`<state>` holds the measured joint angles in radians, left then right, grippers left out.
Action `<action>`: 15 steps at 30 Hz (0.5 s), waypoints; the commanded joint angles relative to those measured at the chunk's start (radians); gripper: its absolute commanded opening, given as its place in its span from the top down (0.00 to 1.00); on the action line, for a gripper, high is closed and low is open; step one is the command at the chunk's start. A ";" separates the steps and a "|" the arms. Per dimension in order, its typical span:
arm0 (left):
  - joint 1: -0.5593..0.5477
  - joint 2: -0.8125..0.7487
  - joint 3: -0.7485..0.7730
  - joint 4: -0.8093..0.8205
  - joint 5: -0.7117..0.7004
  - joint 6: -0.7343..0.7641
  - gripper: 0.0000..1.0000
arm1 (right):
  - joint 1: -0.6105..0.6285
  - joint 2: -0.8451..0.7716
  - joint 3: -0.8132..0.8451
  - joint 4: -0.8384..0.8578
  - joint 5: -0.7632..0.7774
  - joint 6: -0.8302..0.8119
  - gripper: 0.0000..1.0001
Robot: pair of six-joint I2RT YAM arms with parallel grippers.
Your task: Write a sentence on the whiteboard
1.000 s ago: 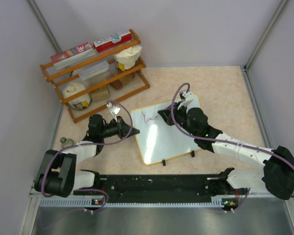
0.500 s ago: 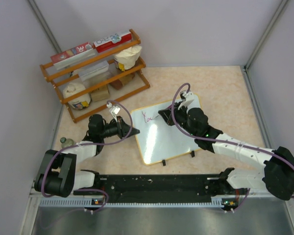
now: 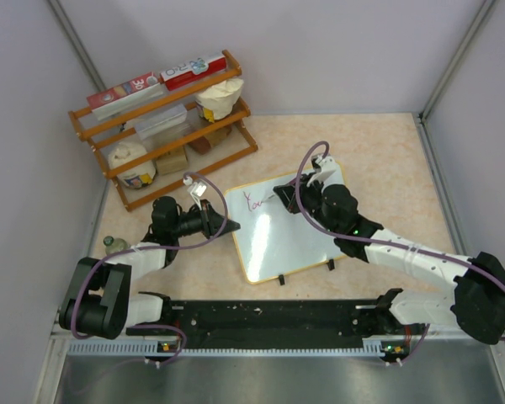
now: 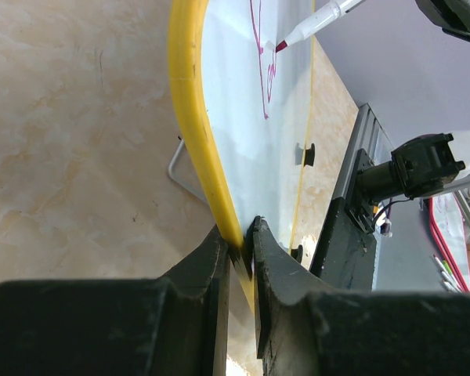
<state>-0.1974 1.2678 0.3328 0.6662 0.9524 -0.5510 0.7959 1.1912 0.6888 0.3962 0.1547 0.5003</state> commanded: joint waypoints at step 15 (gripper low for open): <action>-0.004 0.001 0.008 0.007 -0.032 0.083 1.00 | -0.007 -0.010 0.009 -0.019 0.008 -0.017 1.00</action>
<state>-0.1974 1.2678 0.3328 0.6662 0.9524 -0.5507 0.7959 1.1912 0.6903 0.3954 0.1566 0.5007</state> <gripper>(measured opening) 0.175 0.103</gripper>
